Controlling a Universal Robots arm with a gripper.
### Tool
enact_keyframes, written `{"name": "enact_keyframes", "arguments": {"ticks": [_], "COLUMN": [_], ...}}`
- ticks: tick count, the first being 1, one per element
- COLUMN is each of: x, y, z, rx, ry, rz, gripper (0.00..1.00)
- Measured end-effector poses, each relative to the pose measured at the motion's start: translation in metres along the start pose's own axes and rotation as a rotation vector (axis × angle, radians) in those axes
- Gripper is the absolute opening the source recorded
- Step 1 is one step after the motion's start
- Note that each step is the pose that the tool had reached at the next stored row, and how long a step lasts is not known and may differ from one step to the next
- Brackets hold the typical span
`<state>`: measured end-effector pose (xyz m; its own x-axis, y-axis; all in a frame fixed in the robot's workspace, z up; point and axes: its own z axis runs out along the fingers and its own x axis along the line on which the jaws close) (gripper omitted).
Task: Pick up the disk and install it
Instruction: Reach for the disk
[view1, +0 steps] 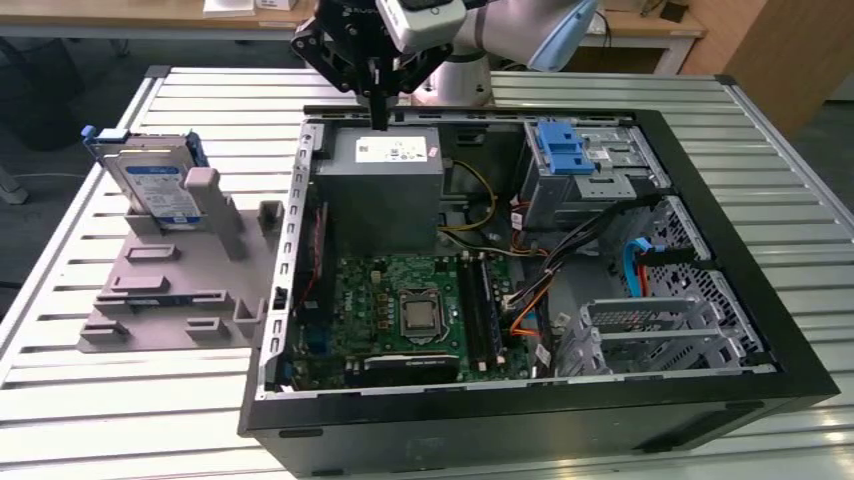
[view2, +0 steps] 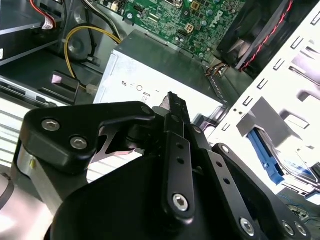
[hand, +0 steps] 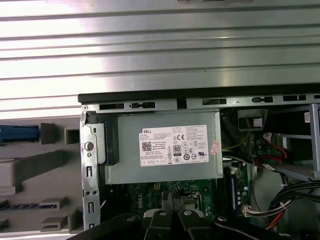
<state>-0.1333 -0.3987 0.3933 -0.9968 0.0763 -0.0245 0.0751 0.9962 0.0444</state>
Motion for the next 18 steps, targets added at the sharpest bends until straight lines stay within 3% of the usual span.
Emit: {"name": "enact_keyframes", "arguments": {"ticks": [18], "x": [0.0160], "y": [0.0008], "z": [-0.0004], "rx": [0.0000], "ry": [0.0000], "rz": [0.000], "gripper": [0.11]}}
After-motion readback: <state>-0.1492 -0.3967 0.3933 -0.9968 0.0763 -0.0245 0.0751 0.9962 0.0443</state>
